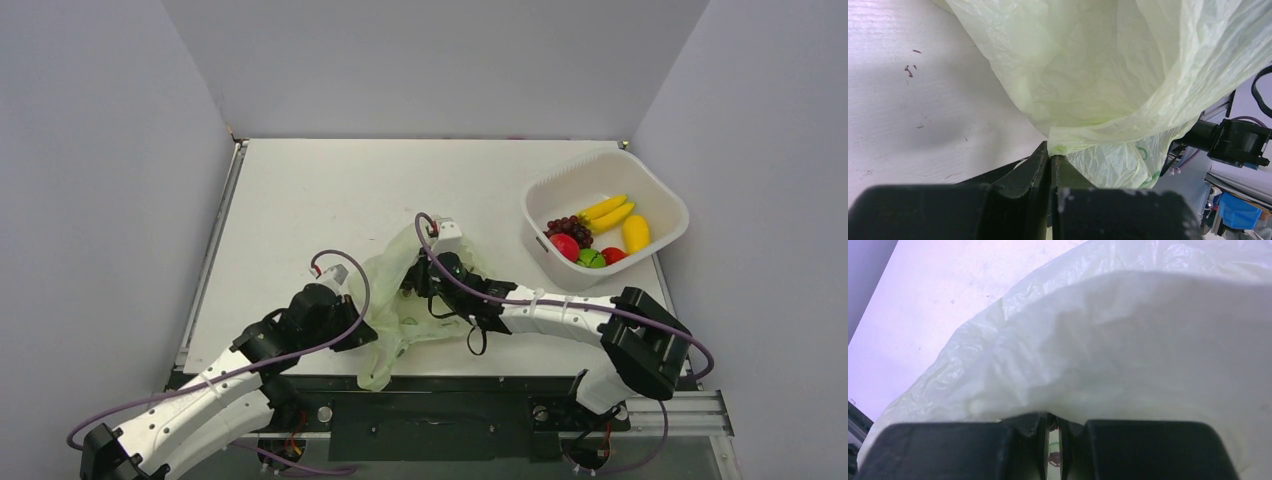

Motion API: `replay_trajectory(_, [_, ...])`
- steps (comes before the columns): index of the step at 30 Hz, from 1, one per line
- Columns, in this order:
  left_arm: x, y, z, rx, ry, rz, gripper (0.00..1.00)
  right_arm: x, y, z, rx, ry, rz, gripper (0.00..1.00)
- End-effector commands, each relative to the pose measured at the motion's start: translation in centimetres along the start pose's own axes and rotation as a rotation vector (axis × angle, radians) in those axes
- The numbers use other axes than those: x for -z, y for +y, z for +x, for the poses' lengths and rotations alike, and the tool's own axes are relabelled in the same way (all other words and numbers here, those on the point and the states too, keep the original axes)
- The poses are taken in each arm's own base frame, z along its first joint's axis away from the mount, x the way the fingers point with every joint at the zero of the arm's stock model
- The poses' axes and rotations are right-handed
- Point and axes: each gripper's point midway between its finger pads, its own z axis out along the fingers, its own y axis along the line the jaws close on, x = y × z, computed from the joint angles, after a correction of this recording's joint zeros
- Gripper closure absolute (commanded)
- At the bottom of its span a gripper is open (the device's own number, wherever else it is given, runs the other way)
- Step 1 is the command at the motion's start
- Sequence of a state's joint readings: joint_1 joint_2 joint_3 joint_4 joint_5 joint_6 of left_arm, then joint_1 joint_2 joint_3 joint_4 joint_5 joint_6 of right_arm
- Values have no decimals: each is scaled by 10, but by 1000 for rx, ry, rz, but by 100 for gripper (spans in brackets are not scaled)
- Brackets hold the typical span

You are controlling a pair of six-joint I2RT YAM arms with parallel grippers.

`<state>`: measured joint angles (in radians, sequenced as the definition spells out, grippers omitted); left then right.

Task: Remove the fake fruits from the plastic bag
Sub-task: Take out the fake fruit from the plastic bag.

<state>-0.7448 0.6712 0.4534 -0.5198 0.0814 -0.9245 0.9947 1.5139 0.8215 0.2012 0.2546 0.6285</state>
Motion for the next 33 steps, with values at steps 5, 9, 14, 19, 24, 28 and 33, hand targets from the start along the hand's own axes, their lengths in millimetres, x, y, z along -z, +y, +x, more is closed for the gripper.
replay_trajectory(5, [19, -33, -45, 26, -192, 84, 100, 6, 29, 3, 20, 8, -74, 100])
replay_trajectory(9, [18, -28, -48, 29, -204, 51, 100, 15, 47, 5, 48, 10, -104, 100])
replay_trajectory(14, [12, -5, -42, 69, -198, -44, 100, 34, 50, -20, 45, -49, -111, 100])
replay_trajectory(19, [13, 21, -40, 115, -226, -154, 100, 45, 54, -24, 44, -56, -160, 100])
replay_trajectory(24, [11, 24, -38, 114, -214, -173, 100, 66, 78, -36, 29, -76, -276, 100])
replay_trajectory(28, [10, 27, -37, 111, -209, -186, 100, 88, 88, -58, 22, -128, -337, 100])
replay_trajectory(33, [10, 30, -36, 115, -213, -190, 100, 112, 101, -76, 19, -156, -422, 100])
